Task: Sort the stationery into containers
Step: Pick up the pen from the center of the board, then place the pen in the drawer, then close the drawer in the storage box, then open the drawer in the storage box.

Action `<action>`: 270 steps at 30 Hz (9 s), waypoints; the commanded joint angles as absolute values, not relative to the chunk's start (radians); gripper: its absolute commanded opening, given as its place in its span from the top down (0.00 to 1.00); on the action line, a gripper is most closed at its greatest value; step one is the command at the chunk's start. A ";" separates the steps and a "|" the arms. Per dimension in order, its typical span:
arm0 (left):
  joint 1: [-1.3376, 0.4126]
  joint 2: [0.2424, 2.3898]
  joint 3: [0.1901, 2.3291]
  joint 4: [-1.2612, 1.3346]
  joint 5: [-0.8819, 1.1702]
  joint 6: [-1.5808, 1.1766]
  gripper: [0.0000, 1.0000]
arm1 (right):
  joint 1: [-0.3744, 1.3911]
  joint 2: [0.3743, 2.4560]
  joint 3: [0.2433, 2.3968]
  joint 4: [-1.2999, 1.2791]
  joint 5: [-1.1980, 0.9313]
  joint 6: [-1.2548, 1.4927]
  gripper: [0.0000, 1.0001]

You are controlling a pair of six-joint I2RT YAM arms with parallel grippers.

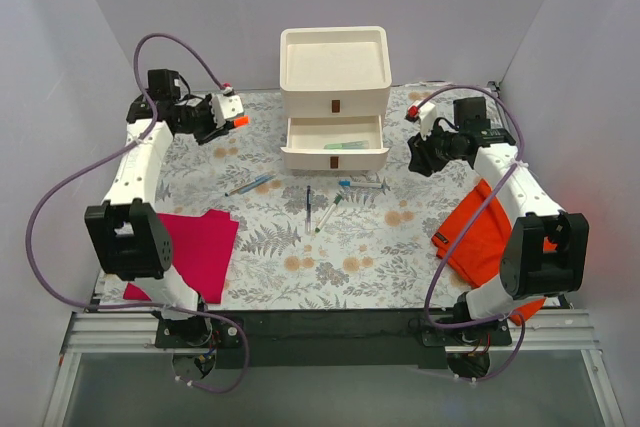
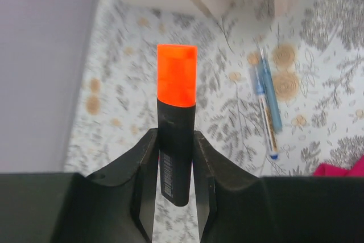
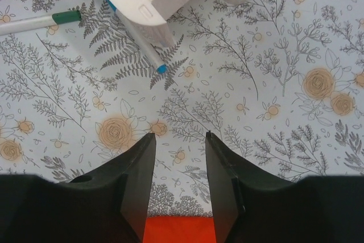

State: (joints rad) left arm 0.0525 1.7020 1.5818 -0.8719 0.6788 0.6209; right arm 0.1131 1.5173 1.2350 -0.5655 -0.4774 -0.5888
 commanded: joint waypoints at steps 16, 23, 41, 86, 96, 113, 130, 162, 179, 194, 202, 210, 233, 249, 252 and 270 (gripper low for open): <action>-0.362 1.778 1.689 -0.443 0.646 0.347 1.00 | 0.106 1.462 1.181 -0.440 -0.506 -0.541 0.52; -0.419 1.824 1.684 -0.437 0.638 0.364 0.97 | 0.104 1.450 1.170 -0.430 -0.514 -0.537 0.52; -0.440 1.643 1.415 0.036 0.329 0.171 0.44 | 0.167 1.436 1.187 -0.445 -0.664 -0.641 0.60; -0.172 1.427 0.970 0.190 -0.242 -0.632 0.96 | 0.529 1.871 1.459 0.161 -0.213 -0.637 0.99; -0.172 1.468 1.006 0.192 -0.241 -0.635 0.97 | 0.526 1.956 1.511 0.198 -0.100 -0.638 0.99; -0.169 1.476 1.009 0.175 -0.239 -0.638 0.98 | 0.503 2.049 1.603 0.265 -0.029 -0.618 0.99; -0.170 1.477 1.006 0.172 -0.242 -0.641 0.98 | 0.486 2.019 1.655 0.184 -0.096 -0.514 0.69; -0.170 2.163 1.296 0.615 0.514 -1.290 1.00 | 0.368 1.881 1.517 0.141 -0.345 0.109 0.59; -0.175 2.344 1.508 0.660 0.463 -1.335 1.00 | 0.365 1.836 1.485 0.133 -0.318 0.055 0.56; -0.183 2.336 1.505 0.721 0.455 -1.324 1.00 | 0.419 1.810 1.459 0.123 -0.288 0.040 0.53; -0.100 2.001 1.144 0.692 0.784 -1.462 0.54 | 0.445 1.818 1.469 0.133 -0.191 0.097 0.38; -0.092 1.697 0.946 0.355 0.723 -1.097 0.26 | 0.477 1.989 1.666 0.161 -0.005 0.225 0.38; -0.074 1.724 0.945 0.331 0.704 -0.996 0.33 | 0.580 2.169 1.914 0.147 0.313 0.198 0.52; -0.074 1.703 0.919 0.336 0.692 -1.019 0.33 | 0.581 2.221 1.954 0.144 0.436 0.216 0.65; -0.074 1.697 0.910 0.337 0.690 -1.022 0.33 | 0.581 2.217 1.951 0.143 0.426 0.216 0.91; -0.074 1.660 0.845 0.390 0.690 -1.034 0.33 | 0.606 1.967 1.669 0.110 0.361 0.189 0.99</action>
State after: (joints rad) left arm -0.0795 1.7214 0.8608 0.3500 0.6907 -1.0290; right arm 0.6025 2.0338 1.6901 0.1196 0.3595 0.2039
